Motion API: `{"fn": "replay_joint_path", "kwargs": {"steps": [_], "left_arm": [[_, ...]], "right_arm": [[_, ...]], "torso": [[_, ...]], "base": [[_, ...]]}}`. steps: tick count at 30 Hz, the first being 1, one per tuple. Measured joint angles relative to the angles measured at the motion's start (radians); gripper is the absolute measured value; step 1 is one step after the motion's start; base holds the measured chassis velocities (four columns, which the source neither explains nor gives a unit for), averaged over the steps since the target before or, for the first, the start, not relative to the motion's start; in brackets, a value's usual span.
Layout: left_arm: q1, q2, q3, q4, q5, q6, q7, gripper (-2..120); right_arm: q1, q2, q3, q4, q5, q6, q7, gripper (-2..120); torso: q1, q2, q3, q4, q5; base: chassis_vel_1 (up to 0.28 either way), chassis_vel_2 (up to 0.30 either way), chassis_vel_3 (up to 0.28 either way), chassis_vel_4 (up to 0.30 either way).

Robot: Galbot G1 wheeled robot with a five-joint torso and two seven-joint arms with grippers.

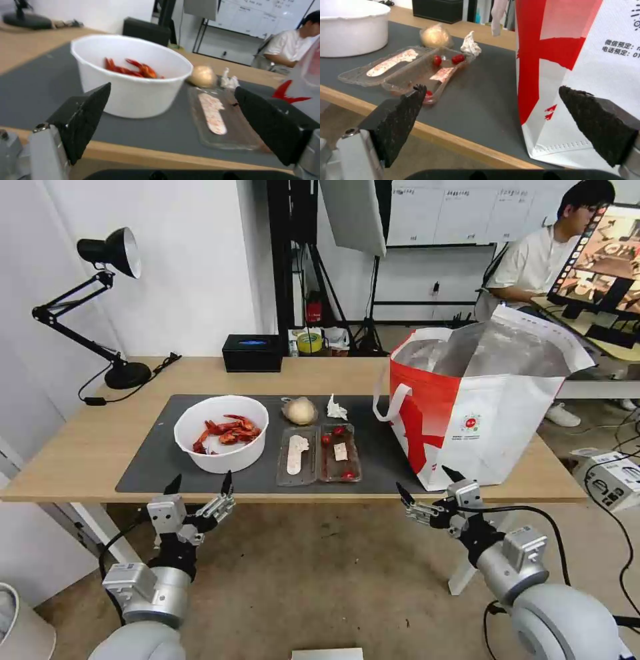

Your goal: Pick up the trash from the table and place it into the takeout bag.

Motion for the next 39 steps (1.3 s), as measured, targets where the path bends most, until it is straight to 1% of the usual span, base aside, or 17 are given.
{"fn": "replay_joint_path", "kwargs": {"steps": [3, 4, 7, 8, 11, 12, 14, 15, 16, 19, 20, 22, 24, 26, 33, 37, 39], "left_arm": [[-0.015, 0.001, 0.003, -0.004, -0.094, 0.035, -0.018, 100], [-0.015, 0.001, 0.003, -0.004, -0.094, 0.035, -0.018, 100], [-0.023, 0.0, 0.008, -0.018, -0.191, 0.065, -0.043, 100], [-0.023, 0.0, 0.008, -0.018, -0.191, 0.065, -0.043, 100], [-0.036, -0.001, 0.016, -0.037, -0.325, 0.1, -0.084, 100], [-0.036, -0.001, 0.016, -0.037, -0.325, 0.1, -0.084, 100], [-0.051, -0.001, 0.022, -0.047, -0.429, 0.134, -0.129, 100], [-0.055, -0.001, 0.024, -0.048, -0.458, 0.139, -0.145, 100], [-0.055, -0.001, 0.024, -0.048, -0.458, 0.139, -0.145, 100], [-0.079, -0.005, 0.036, -0.057, -0.605, 0.168, -0.218, 100], [-0.079, -0.005, 0.036, -0.057, -0.605, 0.168, -0.218, 100], [-0.102, -0.011, 0.049, -0.059, -0.713, 0.184, -0.268, 100], [-0.107, -0.013, 0.052, -0.059, -0.732, 0.186, -0.276, 100], [-0.127, -0.022, 0.062, -0.058, -0.82, 0.197, -0.311, 100], [-0.171, -0.032, 0.089, -0.036, -0.905, 0.201, -0.343, 100], [-0.198, -0.039, 0.111, -0.015, -0.911, 0.201, -0.349, 100], [-0.228, -0.061, 0.139, 0.016, -0.909, 0.2, -0.356, 100]], "right_arm": [[0.0, -0.004, -0.005, -0.002, -0.001, 0.001, 0.0, 100], [0.0, -0.004, -0.005, -0.002, -0.001, 0.001, 0.0, 100], [0.003, -0.01, -0.012, -0.005, -0.001, 0.002, -0.001, 100], [0.003, -0.01, -0.012, -0.005, -0.001, 0.002, -0.001, 100], [0.006, -0.01, -0.017, -0.009, -0.002, 0.002, -0.001, 100], [0.006, -0.01, -0.017, -0.009, -0.002, 0.002, -0.001, 100], [0.008, -0.01, -0.021, -0.013, -0.003, 0.002, -0.001, 100], [0.008, -0.01, -0.022, -0.014, -0.004, 0.002, -0.001, 100], [0.008, -0.01, -0.022, -0.014, -0.004, 0.002, -0.001, 100], [0.012, -0.009, -0.027, -0.02, -0.005, 0.003, -0.001, 100], [0.012, -0.009, -0.027, -0.02, -0.005, 0.003, -0.001, 100], [0.014, -0.008, -0.029, -0.025, -0.006, 0.005, -0.001, 100], [0.014, -0.008, -0.029, -0.025, -0.007, 0.005, -0.001, 100], [0.014, -0.007, -0.03, -0.027, -0.009, 0.006, -0.002, 100], [0.007, -0.005, -0.029, -0.028, -0.025, 0.008, -0.004, 100], [0.005, -0.004, -0.028, -0.028, -0.027, 0.008, -0.004, 100], [0.004, -0.004, -0.027, -0.028, -0.029, 0.008, -0.004, 100]], "torso": [[0.0, 0.0, 0.0, 0.0, 0.0], [0.0, 0.0, 0.0, 0.0, 0.0], [0.0, 0.0, 0.0, 0.0, 0.0], [0.0, 0.0, 0.0, 0.0, 0.0], [0.0, 0.0, 0.0, 0.0, 0.0], [0.0, 0.0, 0.0, 0.0, 0.0], [0.0, 0.0, 0.0, 0.0, 0.0001], [0.0, 0.0, 0.0, 0.0, 0.0], [0.0, 0.0, 0.0, 0.0, 0.0], [0.0, 0.0, 0.0, 0.0, 0.0001], [0.0, 0.0, 0.0, 0.0, 0.0001], [0.0, 0.0, 0.0, 0.0001, 0.0001], [0.0, 0.0, 0.0, 0.0001, 0.0001], [0.0, 0.0, 0.0, 0.0, 0.0001], [0.0, 0.0, 0.0, 0.0001, 0.0001], [0.0, 0.0, 0.0, 0.0002, 0.0002], [0.0, 0.0, 0.0, 0.0001, 0.0001]], "base": [[0.0, 0.0, 0.0, 0.0], [0.0, 0.0, 0.0, 0.0], [0.0, 0.0, 0.0, 0.0], [0.0, 0.0, 0.0, 0.0], [0.0, 0.0, 0.0, 0.0], [0.0, 0.0, 0.0, 0.0], [0.0, 0.0, 0.0, 0.0], [0.0, 0.0, 0.0, 0.0], [0.0, 0.0, 0.0, 0.0], [0.0, 0.0, 0.0, 0.0], [0.0, 0.0, 0.0, 0.0], [0.0, 0.0, 0.0, 0.0], [0.0, 0.0, 0.0, 0.0], [0.0, 0.0, 0.0, 0.0], [0.0, 0.0, 0.0, 0.0], [0.0, 0.0, 0.0, 0.0], [0.0, 0.0, 0.0, 0.0]]}}
